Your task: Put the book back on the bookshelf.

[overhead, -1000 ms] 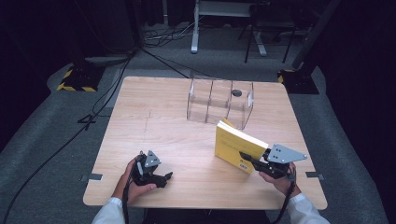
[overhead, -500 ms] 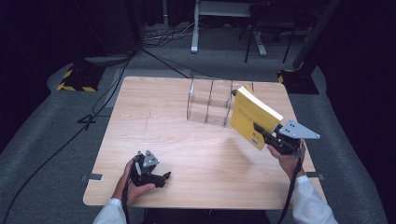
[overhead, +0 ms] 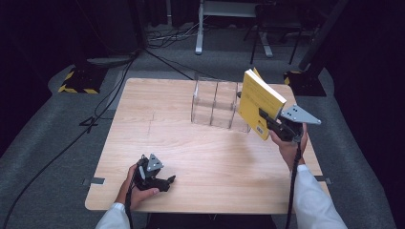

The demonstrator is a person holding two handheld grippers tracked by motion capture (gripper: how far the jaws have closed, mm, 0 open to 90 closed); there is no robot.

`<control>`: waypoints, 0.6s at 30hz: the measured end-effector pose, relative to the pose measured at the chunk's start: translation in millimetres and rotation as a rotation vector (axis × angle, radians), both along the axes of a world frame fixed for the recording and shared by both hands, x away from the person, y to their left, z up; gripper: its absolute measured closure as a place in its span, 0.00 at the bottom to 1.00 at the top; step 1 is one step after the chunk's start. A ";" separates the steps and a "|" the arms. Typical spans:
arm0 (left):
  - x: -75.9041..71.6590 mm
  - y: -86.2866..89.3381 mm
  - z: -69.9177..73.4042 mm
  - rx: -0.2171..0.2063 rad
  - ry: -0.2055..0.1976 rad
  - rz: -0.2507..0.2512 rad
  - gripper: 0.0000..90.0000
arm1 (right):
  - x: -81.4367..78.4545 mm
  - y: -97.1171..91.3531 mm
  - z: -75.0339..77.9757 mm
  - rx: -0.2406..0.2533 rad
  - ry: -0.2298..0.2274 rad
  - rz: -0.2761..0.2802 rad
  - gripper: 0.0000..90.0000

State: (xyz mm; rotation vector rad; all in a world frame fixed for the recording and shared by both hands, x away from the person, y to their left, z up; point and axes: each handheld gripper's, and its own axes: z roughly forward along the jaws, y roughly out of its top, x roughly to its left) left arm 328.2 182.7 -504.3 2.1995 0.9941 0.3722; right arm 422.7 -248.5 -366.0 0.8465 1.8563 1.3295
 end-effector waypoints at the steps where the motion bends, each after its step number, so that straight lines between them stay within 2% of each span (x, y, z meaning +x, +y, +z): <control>1: 0.0 0.0 0.0 0.000 0.000 0.000 0.18 | 2.4 1.8 0.7 0.000 0.001 -0.013 0.84; 5: 0.0 0.0 0.0 0.000 0.000 0.000 0.18 | 13.6 7.5 2.0 -0.002 0.011 -0.053 0.84; 18: 0.1 0.1 0.1 0.006 -0.006 -0.010 0.18 | 49.6 30.6 -5.2 -0.012 0.023 -0.131 0.84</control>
